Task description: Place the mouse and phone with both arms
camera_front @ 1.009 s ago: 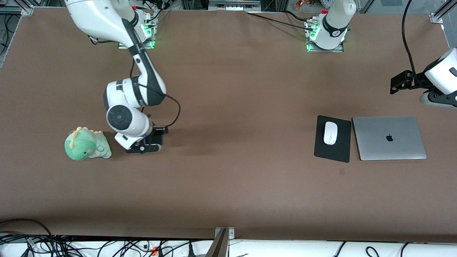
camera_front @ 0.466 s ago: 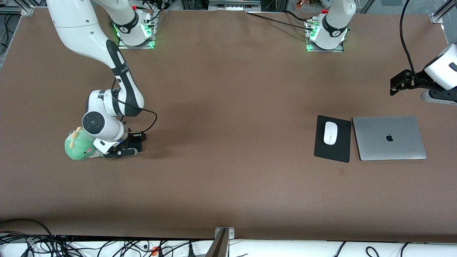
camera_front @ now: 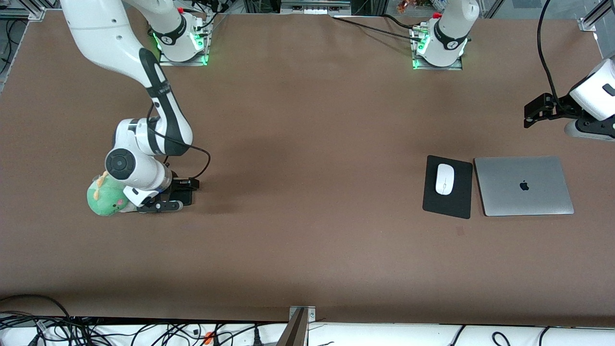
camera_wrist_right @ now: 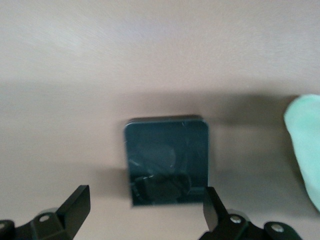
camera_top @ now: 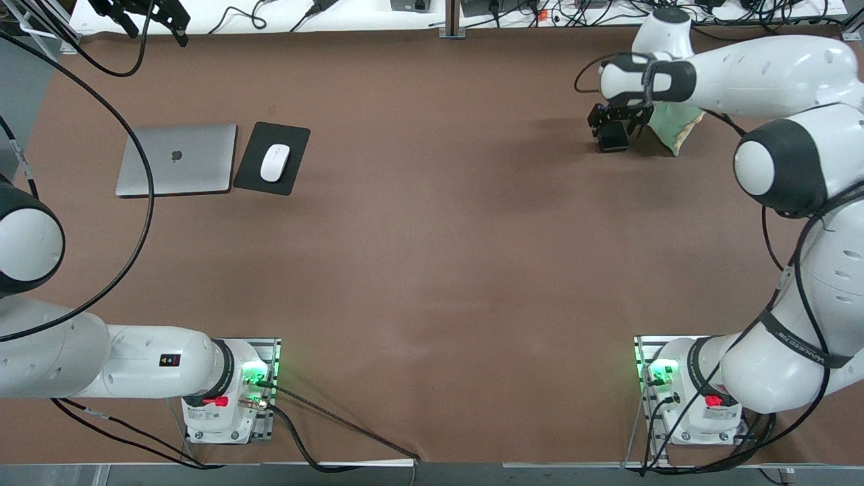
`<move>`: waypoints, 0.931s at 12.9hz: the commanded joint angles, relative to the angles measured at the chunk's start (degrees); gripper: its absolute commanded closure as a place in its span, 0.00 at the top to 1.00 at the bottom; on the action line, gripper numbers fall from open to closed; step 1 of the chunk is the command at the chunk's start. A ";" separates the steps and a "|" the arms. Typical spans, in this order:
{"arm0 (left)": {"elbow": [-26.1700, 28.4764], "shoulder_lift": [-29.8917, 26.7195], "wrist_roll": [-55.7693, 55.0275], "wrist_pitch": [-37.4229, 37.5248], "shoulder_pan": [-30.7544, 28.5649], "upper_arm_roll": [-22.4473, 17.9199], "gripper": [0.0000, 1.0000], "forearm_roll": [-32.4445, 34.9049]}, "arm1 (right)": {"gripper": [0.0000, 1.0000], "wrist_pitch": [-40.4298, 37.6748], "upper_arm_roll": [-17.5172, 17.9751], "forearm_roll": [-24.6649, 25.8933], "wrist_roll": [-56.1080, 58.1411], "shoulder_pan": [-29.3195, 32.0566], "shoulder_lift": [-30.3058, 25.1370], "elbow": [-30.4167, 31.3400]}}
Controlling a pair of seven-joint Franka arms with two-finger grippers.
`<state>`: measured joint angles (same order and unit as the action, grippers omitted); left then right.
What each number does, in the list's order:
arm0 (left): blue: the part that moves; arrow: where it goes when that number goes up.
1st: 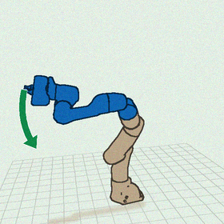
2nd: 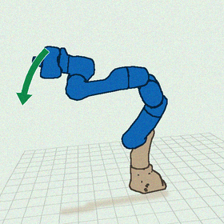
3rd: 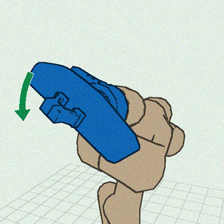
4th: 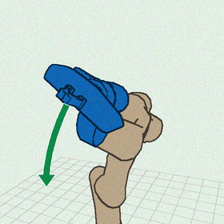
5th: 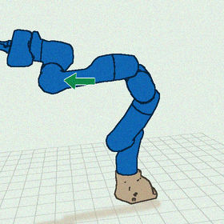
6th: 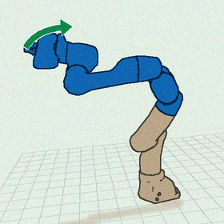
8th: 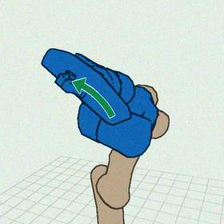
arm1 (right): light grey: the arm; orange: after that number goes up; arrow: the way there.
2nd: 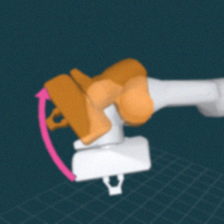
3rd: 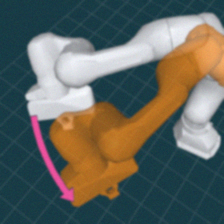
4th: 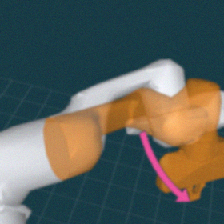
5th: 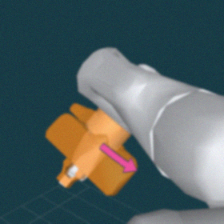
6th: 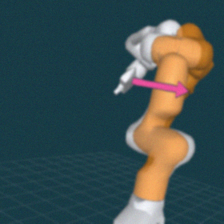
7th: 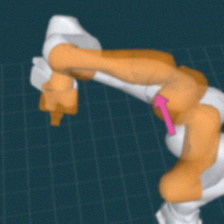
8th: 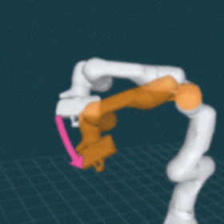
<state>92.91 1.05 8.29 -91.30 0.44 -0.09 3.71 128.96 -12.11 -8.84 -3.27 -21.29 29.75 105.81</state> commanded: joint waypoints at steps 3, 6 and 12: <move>0.61 -1.49 0.06 0.50 0.53 -0.34 1.00 0.42 | 1.00 -19.24 -1.16 0.49 -2.71 -0.07 -21.01 0.72; -0.18 -1.49 0.06 1.03 0.53 -0.34 1.00 0.25 | 1.00 -28.04 -1.69 5.13 -2.27 -0.07 -29.99 0.72; -0.36 -1.49 -2.93 0.95 2.81 -1.05 1.00 0.25 | 1.00 -37.19 5.76 8.75 3.17 9.14 -31.78 -5.85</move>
<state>92.82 0.19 6.05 -91.09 1.59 -0.24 3.70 94.89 -10.19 -0.83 -2.47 -16.74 -3.00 103.83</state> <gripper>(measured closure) 0.000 0.000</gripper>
